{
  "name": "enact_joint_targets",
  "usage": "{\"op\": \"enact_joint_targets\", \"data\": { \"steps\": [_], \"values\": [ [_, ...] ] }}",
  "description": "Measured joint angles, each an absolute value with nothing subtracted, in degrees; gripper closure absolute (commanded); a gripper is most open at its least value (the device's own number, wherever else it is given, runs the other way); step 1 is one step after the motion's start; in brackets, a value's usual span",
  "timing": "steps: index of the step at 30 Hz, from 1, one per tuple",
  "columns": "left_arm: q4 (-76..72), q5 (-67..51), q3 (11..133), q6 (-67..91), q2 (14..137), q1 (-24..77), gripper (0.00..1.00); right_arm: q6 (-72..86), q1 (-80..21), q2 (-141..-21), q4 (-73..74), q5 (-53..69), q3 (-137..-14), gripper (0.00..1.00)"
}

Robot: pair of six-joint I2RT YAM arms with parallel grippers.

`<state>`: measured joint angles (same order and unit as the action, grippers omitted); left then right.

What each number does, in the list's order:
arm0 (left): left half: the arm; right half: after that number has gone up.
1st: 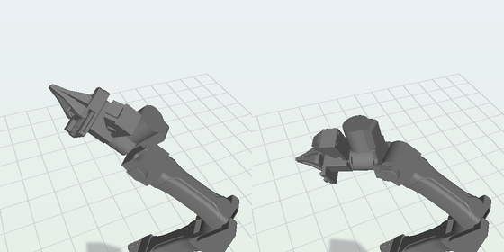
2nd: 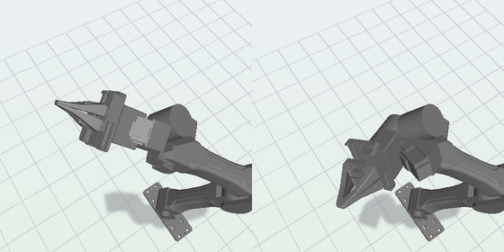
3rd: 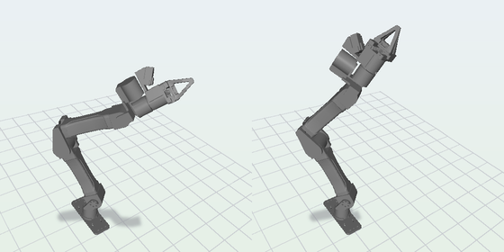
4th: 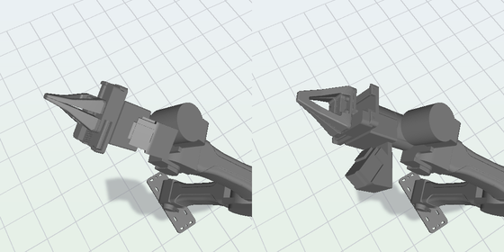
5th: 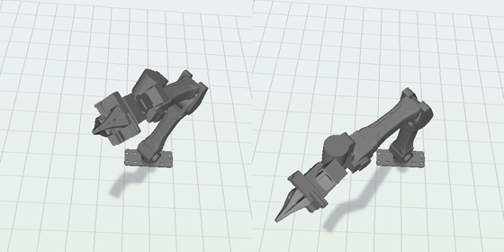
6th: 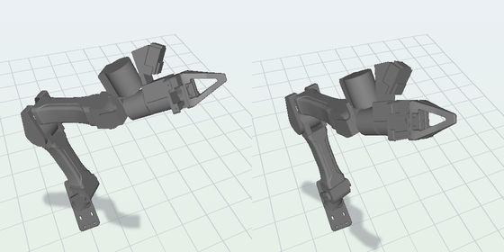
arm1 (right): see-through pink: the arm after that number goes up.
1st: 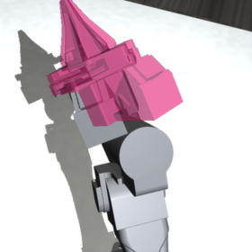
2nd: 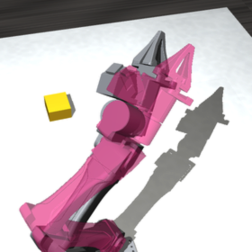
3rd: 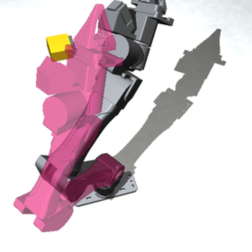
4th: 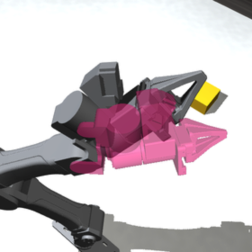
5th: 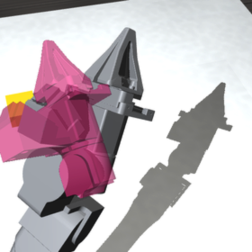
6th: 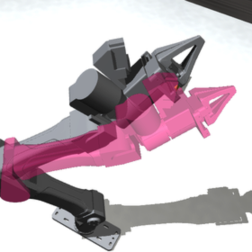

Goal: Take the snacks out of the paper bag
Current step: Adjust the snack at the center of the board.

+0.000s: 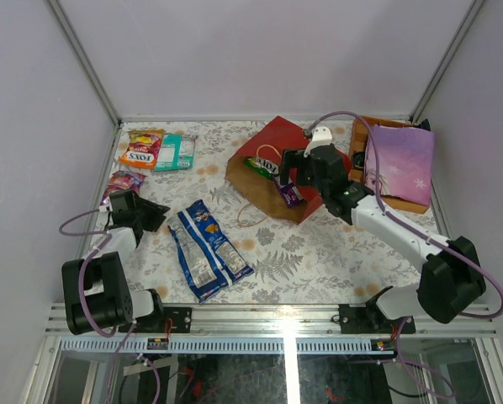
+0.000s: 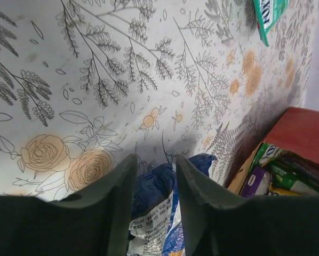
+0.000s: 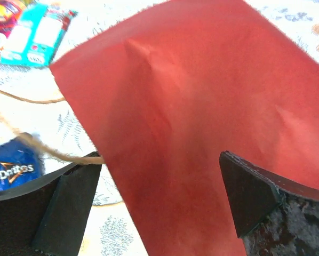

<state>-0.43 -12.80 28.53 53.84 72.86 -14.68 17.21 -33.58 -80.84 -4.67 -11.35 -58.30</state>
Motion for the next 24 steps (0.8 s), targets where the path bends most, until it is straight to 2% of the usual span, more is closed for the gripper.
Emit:
{"op": "enact_joint_targets", "data": {
  "steps": [1, 4, 5, 9, 14, 21, 24],
  "values": [
    [-1.63, -13.76, 28.03, 53.87, 73.32, -14.68, 0.74, 17.37, -33.58, -79.96, -4.56, -11.51, -58.30, 0.01],
    [-4.86, -16.58, 25.89, 54.04, 73.93, -14.68, 0.99, 17.96, -33.67, -75.48, -4.64, -12.47, -58.46, 0.01],
    [-5.87, -17.45, 25.19, 54.26, 74.11, -14.68, 1.00, 18.04, -33.93, -74.06, -4.64, -12.91, -58.98, 0.01],
    [-8.51, -19.88, 24.23, 54.30, 74.67, -14.68, 1.00, 15.79, -39.51, -73.10, -5.91, -17.74, -65.12, 0.01],
    [-10.85, -21.56, 23.77, 55.20, 74.06, -14.68, 1.00, 8.86, -52.86, -81.87, -9.43, -20.29, -76.05, 0.00],
    [-6.11, -18.74, 24.60, 56.66, 62.04, -14.68, 1.00, 10.31, -56.73, -100.55, -7.35, -11.62, -83.20, 0.00],
    [-1.69, -15.31, 27.27, 55.57, 57.82, -14.74, 0.90, 12.25, -56.66, -109.40, -2.68, -5.76, -87.74, 0.00]
  ]
}}
